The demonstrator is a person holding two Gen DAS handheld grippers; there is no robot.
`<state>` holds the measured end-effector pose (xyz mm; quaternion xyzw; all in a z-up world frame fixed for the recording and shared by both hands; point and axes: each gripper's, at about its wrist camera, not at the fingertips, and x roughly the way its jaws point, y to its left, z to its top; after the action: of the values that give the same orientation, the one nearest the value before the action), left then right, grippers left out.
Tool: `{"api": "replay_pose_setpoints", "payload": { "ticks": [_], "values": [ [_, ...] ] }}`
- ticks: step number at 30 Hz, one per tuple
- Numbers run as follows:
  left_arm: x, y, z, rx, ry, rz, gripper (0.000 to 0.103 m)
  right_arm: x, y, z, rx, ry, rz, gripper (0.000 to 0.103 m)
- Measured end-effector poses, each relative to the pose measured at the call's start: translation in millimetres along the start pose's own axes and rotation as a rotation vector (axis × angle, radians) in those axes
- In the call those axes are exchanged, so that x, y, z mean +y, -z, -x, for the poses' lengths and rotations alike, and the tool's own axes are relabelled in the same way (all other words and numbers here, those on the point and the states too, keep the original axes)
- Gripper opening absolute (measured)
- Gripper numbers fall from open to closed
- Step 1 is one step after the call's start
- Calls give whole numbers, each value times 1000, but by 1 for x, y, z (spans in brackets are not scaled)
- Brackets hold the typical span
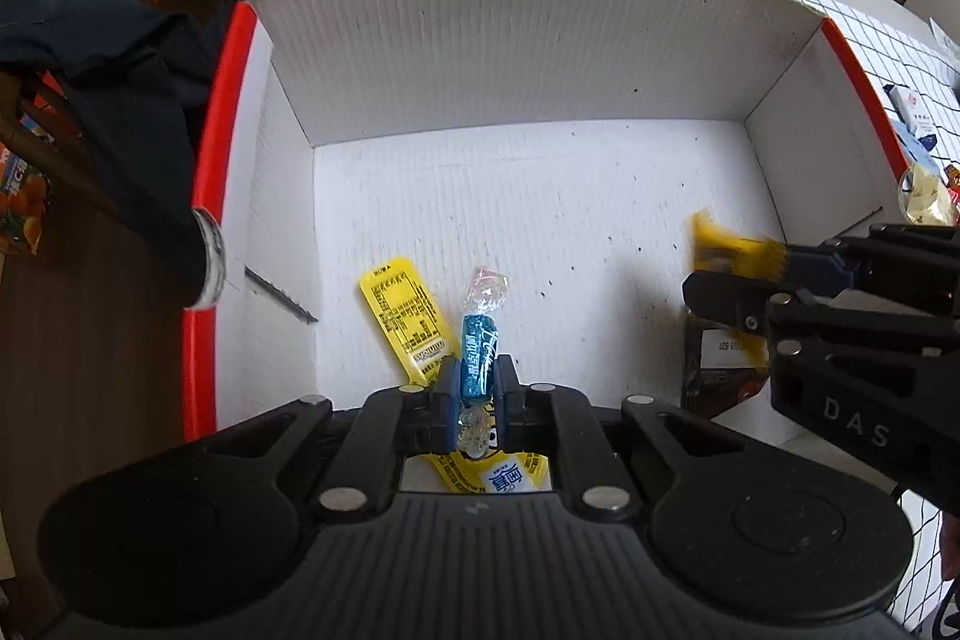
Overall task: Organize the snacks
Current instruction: 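Carry both candies over the red box and open both grippers, then withdraw both grippers from the box toward the snack pile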
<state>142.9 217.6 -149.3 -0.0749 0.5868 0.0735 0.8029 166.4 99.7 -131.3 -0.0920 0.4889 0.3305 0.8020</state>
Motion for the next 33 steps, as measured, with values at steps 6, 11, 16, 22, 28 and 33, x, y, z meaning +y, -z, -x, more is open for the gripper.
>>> {"api": "replay_pose_setpoints", "payload": {
  "ticks": [6,11,16,22,28,33],
  "values": [
    [2,5,1,-7,10,14,11,4,0,4,-10,-8,14,29],
    [4,7,9,-30,12,20,11,7,1,14,-31,-10,22,36],
    [4,11,20,-61,19,27,18,9,3,32,-69,-3,21,42],
    [0,16,42,-120,18,23,28,9,6,55,-117,-6,17,48],
    [-8,23,67,-184,30,6,48,9,11,78,-167,-9,10,57],
    [-21,29,89,-243,35,-21,55,6,17,98,-204,-21,-17,65]
  ]
}}
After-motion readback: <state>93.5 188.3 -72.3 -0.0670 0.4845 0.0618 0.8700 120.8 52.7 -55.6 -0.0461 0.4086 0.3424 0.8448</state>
